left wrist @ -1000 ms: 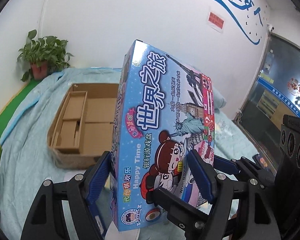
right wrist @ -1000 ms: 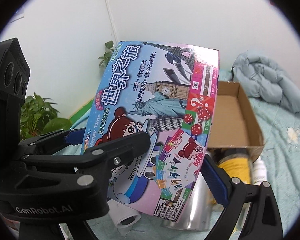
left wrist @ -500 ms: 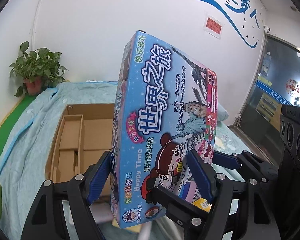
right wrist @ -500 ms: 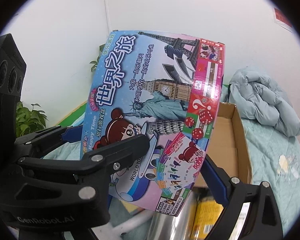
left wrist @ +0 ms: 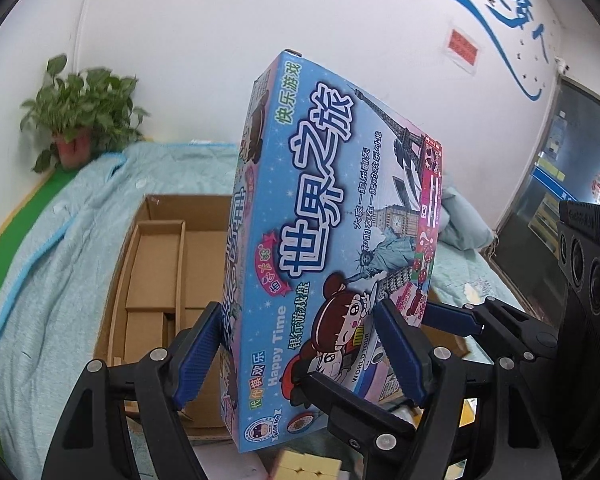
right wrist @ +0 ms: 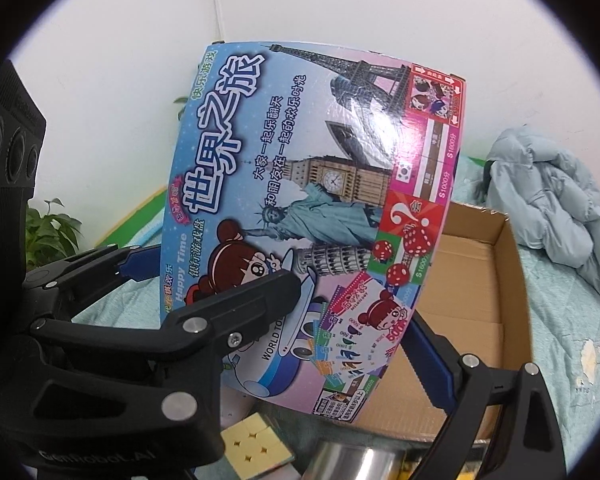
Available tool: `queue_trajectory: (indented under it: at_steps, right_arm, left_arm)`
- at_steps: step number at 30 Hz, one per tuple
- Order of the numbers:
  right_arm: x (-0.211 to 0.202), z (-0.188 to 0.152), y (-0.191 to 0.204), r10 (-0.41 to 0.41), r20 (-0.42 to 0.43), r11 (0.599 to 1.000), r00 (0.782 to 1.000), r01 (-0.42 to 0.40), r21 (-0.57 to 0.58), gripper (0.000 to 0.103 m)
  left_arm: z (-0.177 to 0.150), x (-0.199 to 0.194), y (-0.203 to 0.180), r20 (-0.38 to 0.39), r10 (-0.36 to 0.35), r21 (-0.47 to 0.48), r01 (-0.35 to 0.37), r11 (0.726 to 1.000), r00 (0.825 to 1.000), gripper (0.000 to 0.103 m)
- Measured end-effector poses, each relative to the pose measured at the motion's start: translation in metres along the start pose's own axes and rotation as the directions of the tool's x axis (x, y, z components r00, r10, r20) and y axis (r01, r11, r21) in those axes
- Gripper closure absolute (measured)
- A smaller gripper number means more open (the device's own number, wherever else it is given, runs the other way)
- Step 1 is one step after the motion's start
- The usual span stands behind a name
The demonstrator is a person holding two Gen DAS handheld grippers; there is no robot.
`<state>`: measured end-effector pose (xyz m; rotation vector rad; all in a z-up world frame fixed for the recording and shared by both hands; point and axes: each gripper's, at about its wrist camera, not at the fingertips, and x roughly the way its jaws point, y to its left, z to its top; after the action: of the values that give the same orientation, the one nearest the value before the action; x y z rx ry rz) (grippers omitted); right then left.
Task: Organize rigid objects
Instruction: 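Lift the game box, lower it flat into the large box, release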
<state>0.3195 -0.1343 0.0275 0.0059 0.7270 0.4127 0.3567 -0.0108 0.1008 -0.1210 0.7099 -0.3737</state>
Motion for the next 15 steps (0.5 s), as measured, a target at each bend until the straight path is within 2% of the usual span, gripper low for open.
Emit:
queue_trajectory:
  at_steps: [6, 8, 11, 15]
  right_arm:
    - [0.045, -0.008, -0.003, 0.029, -0.1, 0.999, 0.995, -0.027, 0.02, 0.008]
    - [0.06, -0.015, -0.004, 0.044, -0.141, 0.999, 0.989, -0.039, 0.036, 0.009]
    - [0.083, -0.029, -0.005, 0.064, -0.217, 0.997, 0.974, -0.053, 0.058, 0.011]
    - [0.102, -0.041, -0.01, 0.103, -0.295, 0.991, 0.95, -0.073, 0.111, 0.015]
  left_arm:
    - [-0.007, 0.009, 0.002, -0.086, 0.003, -0.032, -0.006, 0.999, 0.996, 0.029]
    - [-0.016, 0.024, 0.011, -0.117, 0.007, -0.041, -0.012, 0.999, 0.993, 0.029]
    - [-0.031, 0.045, 0.026, -0.17, 0.012, -0.057, -0.022, 0.998, 0.985, 0.031]
    - [-0.044, 0.06, 0.042, -0.19, 0.027, -0.085, -0.044, 0.995, 0.981, 0.035]
